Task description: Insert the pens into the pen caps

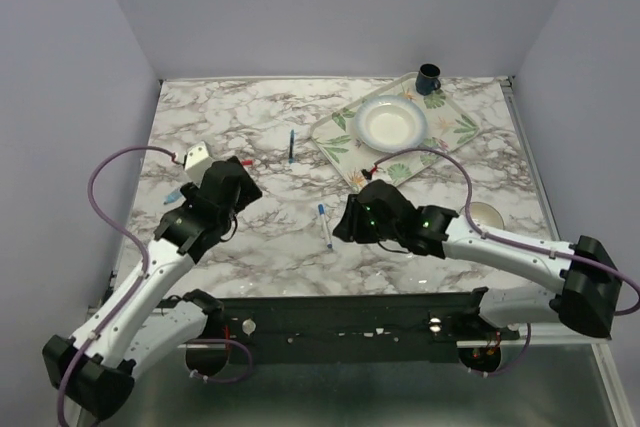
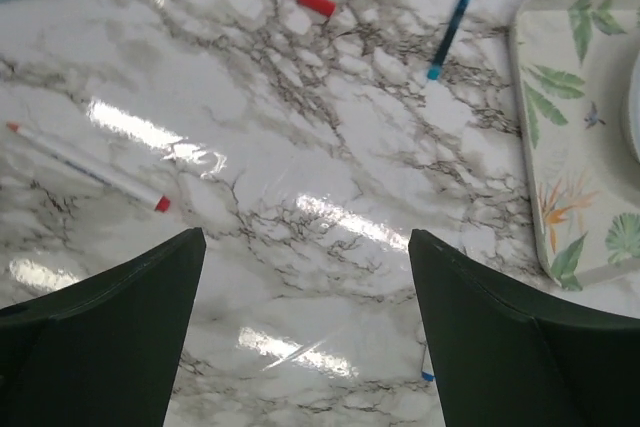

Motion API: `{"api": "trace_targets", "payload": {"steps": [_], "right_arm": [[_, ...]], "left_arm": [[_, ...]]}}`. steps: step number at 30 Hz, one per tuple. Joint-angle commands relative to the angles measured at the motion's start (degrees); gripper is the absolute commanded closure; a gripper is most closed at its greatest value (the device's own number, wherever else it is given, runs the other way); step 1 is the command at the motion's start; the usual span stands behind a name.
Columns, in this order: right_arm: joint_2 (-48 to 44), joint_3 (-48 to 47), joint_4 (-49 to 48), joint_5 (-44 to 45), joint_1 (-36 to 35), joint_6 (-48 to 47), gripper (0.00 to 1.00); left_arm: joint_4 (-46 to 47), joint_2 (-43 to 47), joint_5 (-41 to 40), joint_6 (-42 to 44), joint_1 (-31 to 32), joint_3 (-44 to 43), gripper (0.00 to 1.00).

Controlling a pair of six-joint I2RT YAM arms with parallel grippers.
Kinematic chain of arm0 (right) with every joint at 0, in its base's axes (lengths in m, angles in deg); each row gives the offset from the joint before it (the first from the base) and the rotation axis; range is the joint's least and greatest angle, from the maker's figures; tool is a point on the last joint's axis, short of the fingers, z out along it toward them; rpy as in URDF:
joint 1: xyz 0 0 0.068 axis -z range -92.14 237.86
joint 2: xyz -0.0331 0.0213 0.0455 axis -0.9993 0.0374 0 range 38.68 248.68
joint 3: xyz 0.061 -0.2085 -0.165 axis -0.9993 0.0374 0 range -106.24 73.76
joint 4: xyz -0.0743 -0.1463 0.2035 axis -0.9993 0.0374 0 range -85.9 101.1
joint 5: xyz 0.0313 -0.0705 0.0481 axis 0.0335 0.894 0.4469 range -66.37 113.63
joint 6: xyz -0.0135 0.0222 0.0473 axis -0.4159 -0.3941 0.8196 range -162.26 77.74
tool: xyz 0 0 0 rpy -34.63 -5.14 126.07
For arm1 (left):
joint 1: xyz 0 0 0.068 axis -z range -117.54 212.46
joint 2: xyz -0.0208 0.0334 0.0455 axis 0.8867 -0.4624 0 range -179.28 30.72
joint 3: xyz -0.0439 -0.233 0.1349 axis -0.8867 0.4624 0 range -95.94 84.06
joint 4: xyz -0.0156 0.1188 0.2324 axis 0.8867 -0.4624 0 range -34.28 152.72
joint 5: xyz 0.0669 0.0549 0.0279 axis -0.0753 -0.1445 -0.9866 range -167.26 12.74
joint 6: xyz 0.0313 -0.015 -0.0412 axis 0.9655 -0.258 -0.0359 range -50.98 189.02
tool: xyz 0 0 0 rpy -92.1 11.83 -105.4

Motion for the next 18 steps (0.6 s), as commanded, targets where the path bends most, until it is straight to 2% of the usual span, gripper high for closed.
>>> {"api": "trace_targets", "payload": {"steps": [1, 4, 5, 8, 10, 18], "right_arm": [[-5.21, 4.05, -1.16, 1.24, -0.36, -2.14, 0.53], [-7.94, 4.58, -1.52, 1.68, -0.45, -4.25, 0.56], [-9.07, 4.58, -1.34, 1.77, -0.45, -4.43, 0.57], [-11.01, 5.36, -1.42, 2.03, -0.45, -4.87, 0.58], [-13.12, 6.5, -1.95, 2.73, -0.36, -4.87, 0.58], [-16.11, 6.95, -0.9, 6.95, -0.45, -6.01, 0.58]], "left_arm": [[-12.1, -8.01, 6.76, -20.48, -9.3, -2.02, 0.12], [-15.44, -11.0, 7.64, -26.27, -14.42, -1.58, 0.18], [-15.8, -11.8, 8.78, -27.17, -18.26, -1.31, 0.19], [-13.62, -15.58, 16.76, -26.74, -25.04, 0.18, 0.22], [-12.29, -19.95, 20.11, -26.39, -26.73, 0.45, 0.26], [-16.85, -34.82, 17.76, -27.35, -29.02, -6.49, 0.34]]}}
